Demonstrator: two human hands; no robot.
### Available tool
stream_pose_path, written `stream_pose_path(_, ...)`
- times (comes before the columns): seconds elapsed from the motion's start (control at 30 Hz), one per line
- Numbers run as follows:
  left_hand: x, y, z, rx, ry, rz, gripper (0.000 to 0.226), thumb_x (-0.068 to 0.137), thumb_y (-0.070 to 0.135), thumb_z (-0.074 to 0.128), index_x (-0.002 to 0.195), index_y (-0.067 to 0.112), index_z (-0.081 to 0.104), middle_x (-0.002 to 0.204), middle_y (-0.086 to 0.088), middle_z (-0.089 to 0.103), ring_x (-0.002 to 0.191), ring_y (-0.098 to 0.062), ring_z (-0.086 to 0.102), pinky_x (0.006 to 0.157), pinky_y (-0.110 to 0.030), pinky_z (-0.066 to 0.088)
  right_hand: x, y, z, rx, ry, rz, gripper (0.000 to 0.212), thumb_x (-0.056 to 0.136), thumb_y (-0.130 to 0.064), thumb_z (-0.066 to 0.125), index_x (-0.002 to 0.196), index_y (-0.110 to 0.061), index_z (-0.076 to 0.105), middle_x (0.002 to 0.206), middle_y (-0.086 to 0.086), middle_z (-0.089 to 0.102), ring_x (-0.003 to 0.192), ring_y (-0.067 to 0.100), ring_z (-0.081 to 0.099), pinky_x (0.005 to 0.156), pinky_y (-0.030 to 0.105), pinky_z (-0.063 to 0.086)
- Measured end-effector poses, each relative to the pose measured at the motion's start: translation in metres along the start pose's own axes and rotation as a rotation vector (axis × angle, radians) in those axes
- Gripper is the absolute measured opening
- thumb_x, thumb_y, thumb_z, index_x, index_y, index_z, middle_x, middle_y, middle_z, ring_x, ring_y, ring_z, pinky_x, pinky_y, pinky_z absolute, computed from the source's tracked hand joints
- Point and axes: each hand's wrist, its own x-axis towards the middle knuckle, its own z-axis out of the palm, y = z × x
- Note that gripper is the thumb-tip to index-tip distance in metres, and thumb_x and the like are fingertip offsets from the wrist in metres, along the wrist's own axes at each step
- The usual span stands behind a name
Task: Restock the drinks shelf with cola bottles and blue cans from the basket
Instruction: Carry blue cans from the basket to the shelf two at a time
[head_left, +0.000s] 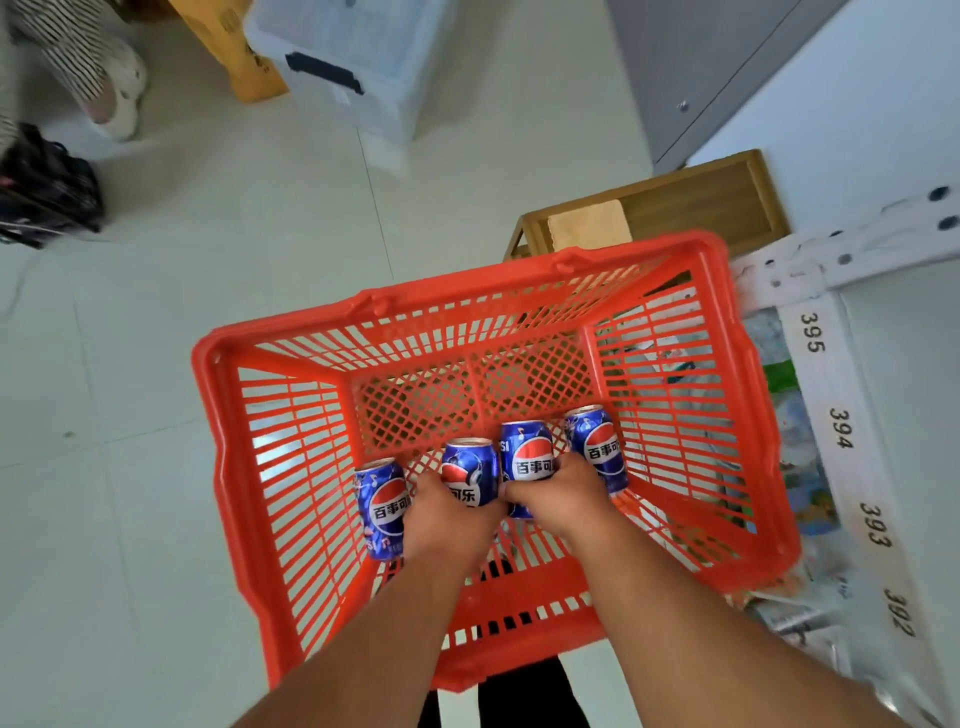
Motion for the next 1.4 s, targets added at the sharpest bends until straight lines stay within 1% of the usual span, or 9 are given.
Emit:
stream_pose_path(0.23, -0.057, 0.04, -0.046, 0.058, 0.045, 0.168, 0.079, 0.056, 0.058, 0.085, 0.116, 0.02, 0.049, 0.1, 0.001, 0.069, 0.091, -0.025, 0.071, 0.081, -0.043, 0.061, -0.061, -0.027, -0.032, 0.067, 0.08, -0.098, 0.05, 0.048, -0.037, 0.09, 0.09, -0.022, 0.069, 0.082, -0.003, 0.077, 0.076, 0.019, 0.075, 0.078, 0.043, 0.064)
stream_pose_path(0.47, -0.102, 0.069, -0.099, 0.054, 0.036, 0.38, 0.059, 0.068, 0.034, 0.092, 0.114, 0.024, 0.055, 0.093, 0.011, 0.068, 0.076, -0.004, 0.065, 0.064, -0.029, 0.052, -0.121, -0.037, -0.06, 0.173, 0.189, -0.198, 0.071, 0.04, -0.056, 0.087, 0.101, -0.023, 0.073, 0.086, -0.007, 0.078, 0.076, 0.011, 0.075, 0.079, 0.039, 0.064)
stream_pose_path(0.63, -0.133, 0.086, -0.131, 0.044, -0.071, 0.541, 0.047, 0.069, 0.023, 0.094, 0.102, 0.027, 0.06, 0.084, 0.012, 0.07, 0.062, 0.002, 0.067, 0.052, -0.017, 0.051, -0.188, -0.038, -0.068, 0.323, 0.29, -0.211, 0.049, 0.054, -0.041, 0.093, 0.097, -0.022, 0.079, 0.083, -0.006, 0.08, 0.076, 0.012, 0.076, 0.08, 0.039, 0.064)
stream_pose_path(0.7, -0.147, 0.091, -0.141, 0.038, -0.114, 0.615, 0.041, 0.074, 0.018, 0.092, 0.095, 0.028, 0.058, 0.078, 0.011, 0.067, 0.051, 0.01, 0.062, 0.042, -0.009, 0.042, -0.21, -0.034, -0.066, 0.377, 0.361, -0.223, 0.058, 0.048, -0.049, 0.09, 0.099, -0.026, 0.077, 0.086, -0.009, 0.079, 0.079, 0.011, 0.075, 0.081, 0.039, 0.063)
stream_pose_path(0.83, -0.176, 0.097, -0.153, 0.078, -0.151, 0.761, 0.051, 0.073, 0.033, 0.094, 0.109, 0.029, 0.058, 0.089, 0.014, 0.068, 0.068, 0.005, 0.065, 0.047, -0.007, 0.04, -0.254, -0.022, -0.064, 0.507, 0.46, -0.24, 0.051, 0.057, -0.039, 0.097, 0.101, -0.03, 0.074, 0.087, -0.011, 0.079, 0.08, 0.009, 0.076, 0.082, 0.04, 0.064)
stream_pose_path(1.03, -0.233, 0.095, -0.147, 0.149, -0.219, 0.957, 0.064, 0.065, 0.046, 0.095, 0.116, 0.03, 0.06, 0.095, 0.015, 0.07, 0.078, 0.001, 0.069, 0.058, -0.013, 0.049, -0.323, 0.006, -0.075, 0.661, 0.605, -0.269, 0.047, 0.069, -0.032, 0.096, 0.107, -0.029, 0.068, 0.093, -0.008, 0.077, 0.081, 0.008, 0.075, 0.062, 0.025, 0.055)
stream_pose_path(1.13, -0.261, 0.088, -0.132, 0.182, -0.265, 1.027, 0.067, 0.064, 0.046, 0.096, 0.118, 0.028, 0.06, 0.097, 0.014, 0.071, 0.08, -0.001, 0.07, 0.067, -0.023, 0.059, -0.35, 0.033, -0.078, 0.689, 0.696, -0.252, 0.047, 0.069, -0.036, 0.095, 0.108, -0.03, 0.069, 0.095, -0.009, 0.077, 0.085, 0.009, 0.074, 0.074, 0.031, 0.06)
stream_pose_path(1.2, -0.282, 0.08, -0.121, 0.213, -0.297, 1.081, 0.066, 0.066, 0.042, 0.096, 0.119, 0.029, 0.059, 0.1, 0.015, 0.069, 0.083, 0.0, 0.069, 0.065, -0.016, 0.054, -0.368, 0.058, -0.076, 0.738, 0.754, -0.236, 0.046, 0.07, -0.036, 0.094, 0.105, -0.033, 0.066, 0.097, -0.011, 0.075, 0.089, 0.009, 0.072, 0.084, 0.036, 0.06)
stream_pose_path(1.4, -0.35, 0.031, -0.079, 0.312, -0.446, 1.189, 0.052, 0.069, 0.023, 0.096, 0.107, 0.027, 0.061, 0.091, 0.01, 0.068, 0.069, 0.005, 0.068, 0.051, -0.009, 0.048, -0.424, 0.148, -0.054, 0.94, 0.928, -0.193, 0.044, 0.069, -0.031, 0.094, 0.098, -0.036, 0.061, 0.099, -0.01, 0.073, 0.089, 0.005, 0.068, 0.08, 0.03, 0.055)
